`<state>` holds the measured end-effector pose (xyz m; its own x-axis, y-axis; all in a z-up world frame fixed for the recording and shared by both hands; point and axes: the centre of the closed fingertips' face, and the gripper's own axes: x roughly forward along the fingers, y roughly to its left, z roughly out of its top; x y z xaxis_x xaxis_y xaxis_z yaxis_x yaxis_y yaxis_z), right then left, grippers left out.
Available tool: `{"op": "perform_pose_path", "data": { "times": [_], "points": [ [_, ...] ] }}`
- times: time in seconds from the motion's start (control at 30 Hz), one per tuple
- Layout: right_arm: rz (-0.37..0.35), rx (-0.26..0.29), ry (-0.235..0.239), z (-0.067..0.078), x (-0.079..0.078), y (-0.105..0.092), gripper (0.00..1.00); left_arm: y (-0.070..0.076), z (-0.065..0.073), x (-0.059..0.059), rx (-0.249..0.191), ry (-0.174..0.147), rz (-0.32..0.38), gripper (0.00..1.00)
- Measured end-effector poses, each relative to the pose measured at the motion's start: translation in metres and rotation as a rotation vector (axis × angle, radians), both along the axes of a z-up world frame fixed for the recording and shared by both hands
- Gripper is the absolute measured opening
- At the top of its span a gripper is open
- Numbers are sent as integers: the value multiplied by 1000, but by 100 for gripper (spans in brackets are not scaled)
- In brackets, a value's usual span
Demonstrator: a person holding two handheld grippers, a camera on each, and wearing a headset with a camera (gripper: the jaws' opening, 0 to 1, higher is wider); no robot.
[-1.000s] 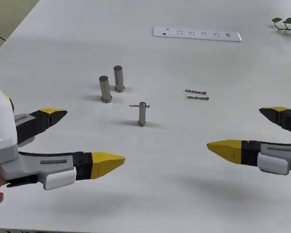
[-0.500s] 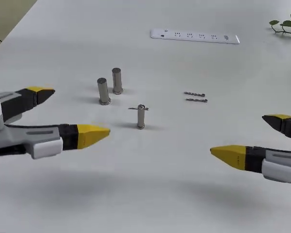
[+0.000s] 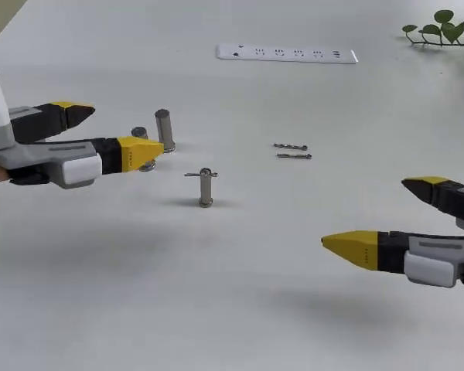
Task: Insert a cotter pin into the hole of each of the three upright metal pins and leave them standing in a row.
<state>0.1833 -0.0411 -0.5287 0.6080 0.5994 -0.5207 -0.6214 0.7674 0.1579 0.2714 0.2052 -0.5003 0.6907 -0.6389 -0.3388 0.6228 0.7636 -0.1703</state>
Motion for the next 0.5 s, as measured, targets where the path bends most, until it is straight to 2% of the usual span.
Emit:
{"op": "perform_pose_path", "data": {
  "times": [0.03, 0.2, 0.4, 0.47, 0.5],
  "points": [
    [-2, 1, 0, 0, 0, -1, 98, -3, -4, 4, 18, 4, -4, 70],
    [-11, -2, 2, -1, -1, -3, 98, -4, -18, 18, 31, 12, 3, 58],
    [-19, -6, 3, -1, -1, -5, 98, -6, -34, 26, 56, 26, -2, 47],
    [-20, -7, 3, -1, -1, -5, 98, -5, -39, 28, 75, 30, -2, 41],
    [-20, -7, 3, -1, -1, -5, 98, -4, -42, 29, 98, 23, -8, 39]
  ]
}}
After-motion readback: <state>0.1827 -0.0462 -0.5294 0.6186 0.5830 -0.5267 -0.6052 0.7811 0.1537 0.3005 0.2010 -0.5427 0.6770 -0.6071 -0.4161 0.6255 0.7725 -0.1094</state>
